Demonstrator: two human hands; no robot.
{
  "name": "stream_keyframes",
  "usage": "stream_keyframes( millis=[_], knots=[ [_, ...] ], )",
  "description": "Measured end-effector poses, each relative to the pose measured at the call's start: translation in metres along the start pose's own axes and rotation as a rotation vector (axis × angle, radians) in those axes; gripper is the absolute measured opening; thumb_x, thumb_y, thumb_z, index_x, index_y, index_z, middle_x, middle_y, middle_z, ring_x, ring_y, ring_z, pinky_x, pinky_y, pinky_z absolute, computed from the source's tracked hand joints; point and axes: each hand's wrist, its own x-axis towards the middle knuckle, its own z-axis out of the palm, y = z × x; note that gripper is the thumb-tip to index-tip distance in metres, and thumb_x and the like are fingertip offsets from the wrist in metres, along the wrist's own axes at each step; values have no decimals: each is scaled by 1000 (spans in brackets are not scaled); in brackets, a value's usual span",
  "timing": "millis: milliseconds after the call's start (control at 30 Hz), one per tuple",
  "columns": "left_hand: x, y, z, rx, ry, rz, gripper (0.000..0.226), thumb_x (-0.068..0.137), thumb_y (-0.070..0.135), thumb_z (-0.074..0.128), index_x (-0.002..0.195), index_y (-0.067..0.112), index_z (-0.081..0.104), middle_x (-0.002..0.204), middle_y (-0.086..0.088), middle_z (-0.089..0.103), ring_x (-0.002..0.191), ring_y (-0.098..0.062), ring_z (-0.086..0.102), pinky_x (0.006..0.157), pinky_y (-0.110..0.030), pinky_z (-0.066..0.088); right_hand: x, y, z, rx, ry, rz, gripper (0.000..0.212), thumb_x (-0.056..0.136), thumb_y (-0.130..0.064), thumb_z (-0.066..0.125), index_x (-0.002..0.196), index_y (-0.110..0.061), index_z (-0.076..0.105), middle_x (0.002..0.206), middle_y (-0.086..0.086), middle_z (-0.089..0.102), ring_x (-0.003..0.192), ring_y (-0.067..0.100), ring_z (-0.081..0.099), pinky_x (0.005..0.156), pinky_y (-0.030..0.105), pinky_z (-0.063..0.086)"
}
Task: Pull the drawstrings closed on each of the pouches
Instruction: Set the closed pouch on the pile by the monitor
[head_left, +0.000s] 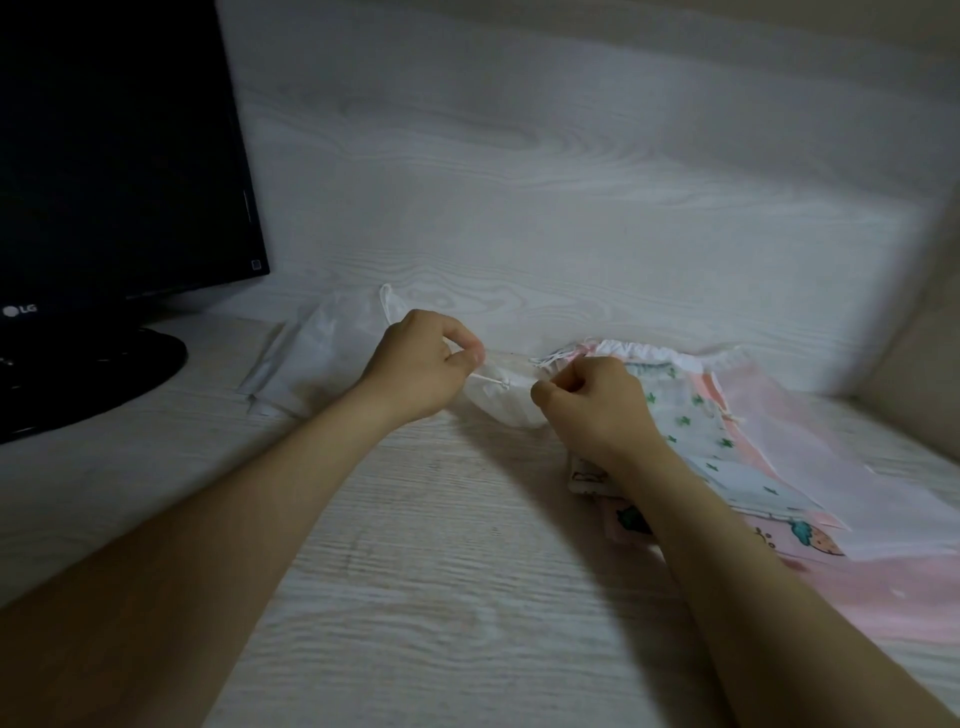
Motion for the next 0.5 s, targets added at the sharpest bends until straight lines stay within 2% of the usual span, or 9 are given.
stream_keyframes(
  millis=[67,133,167,300,400,500],
  knots=[
    [0,-2,1,12,13,15,7,100,27,70,100,27,77,41,11,50,40,-3,48,59,-25,47,0,-1,2,-23,25,-20,31,83,-18,64,82,13,63,67,16,54,62,27,50,57,32,40],
    [0,-4,2,46,40,40,7,101,28,69,102,28,76,41,13,51,44,-3,51,66,-28,50,1,-1,4,-48,64,-48,29,81,-19,65,79,10,64,71,26,62,67,38,57,57,41,48],
    [-1,-5,3,71,55,55,7,101,29,69,104,30,76,43,13,53,47,-4,53,69,-31,54,1,-2,5,-58,79,-48,26,81,-19,65,77,7,66,73,24,65,70,37,60,59,44,51],
    [-2,-4,7,186,123,108,13,102,32,67,113,33,72,53,11,54,62,-7,56,73,-37,57,1,-3,9,-92,141,-10,16,80,-26,63,68,-17,59,68,-1,64,68,20,61,57,30,45],
    [-4,0,10,269,163,159,18,104,34,63,121,34,68,67,13,56,79,-18,62,77,-40,55,0,-5,13,-140,225,40,14,79,-31,60,74,-18,61,76,-1,66,72,22,62,63,34,53],
    [-4,2,14,344,194,199,21,106,36,58,125,32,65,78,8,63,90,-28,67,79,-41,54,0,-7,17,-169,299,7,13,85,-29,58,84,-16,61,90,2,63,76,23,61,68,38,55]
  ],
)
